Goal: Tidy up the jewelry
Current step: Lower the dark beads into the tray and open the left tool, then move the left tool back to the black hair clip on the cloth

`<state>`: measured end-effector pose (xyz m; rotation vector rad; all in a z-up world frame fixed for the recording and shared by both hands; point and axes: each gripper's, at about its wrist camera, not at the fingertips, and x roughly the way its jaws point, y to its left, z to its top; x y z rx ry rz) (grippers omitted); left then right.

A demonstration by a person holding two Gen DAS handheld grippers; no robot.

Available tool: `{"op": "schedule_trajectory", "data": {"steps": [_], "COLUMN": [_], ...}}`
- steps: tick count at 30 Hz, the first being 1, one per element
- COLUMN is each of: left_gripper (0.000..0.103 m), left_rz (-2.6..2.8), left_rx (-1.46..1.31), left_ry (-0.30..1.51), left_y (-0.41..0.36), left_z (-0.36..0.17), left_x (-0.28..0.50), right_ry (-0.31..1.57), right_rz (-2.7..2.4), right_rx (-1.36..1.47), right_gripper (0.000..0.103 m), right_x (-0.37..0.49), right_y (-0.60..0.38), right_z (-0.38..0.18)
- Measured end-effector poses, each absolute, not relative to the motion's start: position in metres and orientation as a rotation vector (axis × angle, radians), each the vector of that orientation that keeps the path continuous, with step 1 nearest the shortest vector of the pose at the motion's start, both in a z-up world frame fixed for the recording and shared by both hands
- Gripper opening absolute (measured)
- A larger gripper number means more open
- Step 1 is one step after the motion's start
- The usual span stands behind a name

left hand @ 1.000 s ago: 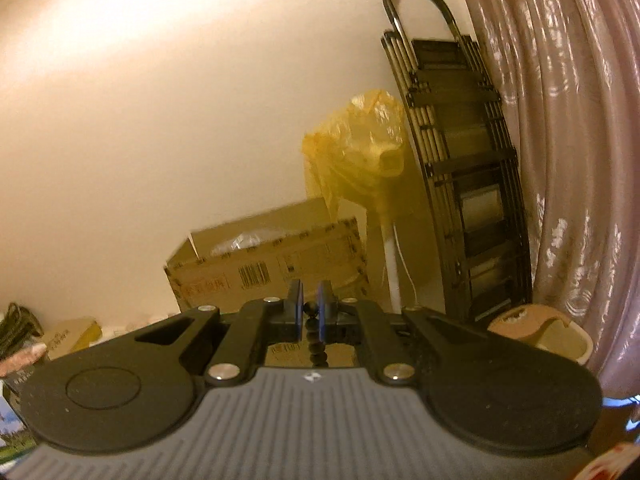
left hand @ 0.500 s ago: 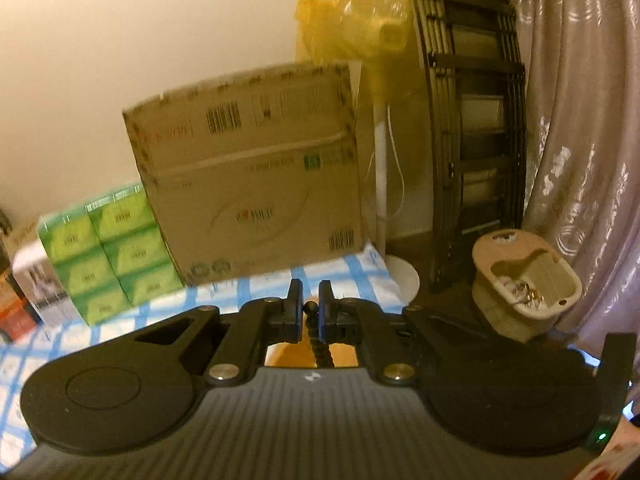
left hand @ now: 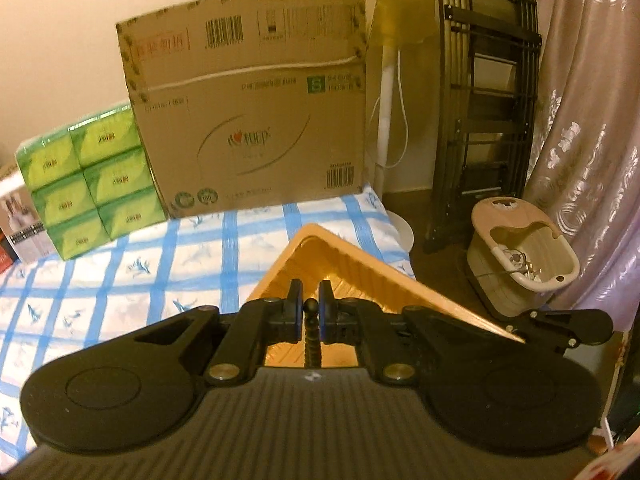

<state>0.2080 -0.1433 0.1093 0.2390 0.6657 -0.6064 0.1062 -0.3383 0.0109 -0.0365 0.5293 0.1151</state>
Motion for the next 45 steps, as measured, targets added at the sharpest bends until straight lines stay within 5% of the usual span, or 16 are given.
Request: {"op": "schedule_trajectory", "data": {"steps": [14,16,31,45], "left_gripper": [0.009,0.017,0.033,0.049], "left_rz": [-0.593,-0.589,-0.355,-0.098], "left_rx": [0.215,0.204,0.106,0.066], "left_ry": [0.710,0.705,0.687,0.771], "left_y": [-0.141,-0.138,-0.044,0.037], "left_z": [0.093,0.094,0.099,0.032], "left_x": [0.210,0.209,0.185,0.139], "right_ry": [0.533,0.534,0.538,0.543], "right_rz": [0.115,0.116,0.116,0.114], "right_rx": [-0.040,-0.040,-0.040,-0.041], "right_gripper": [0.006,0.006,0.006,0.006], "right_x": [0.106,0.106,0.105,0.106], "right_y": [-0.337,-0.337,-0.336,-0.338], "right_z": [0.011,0.011,0.010,0.009]}}
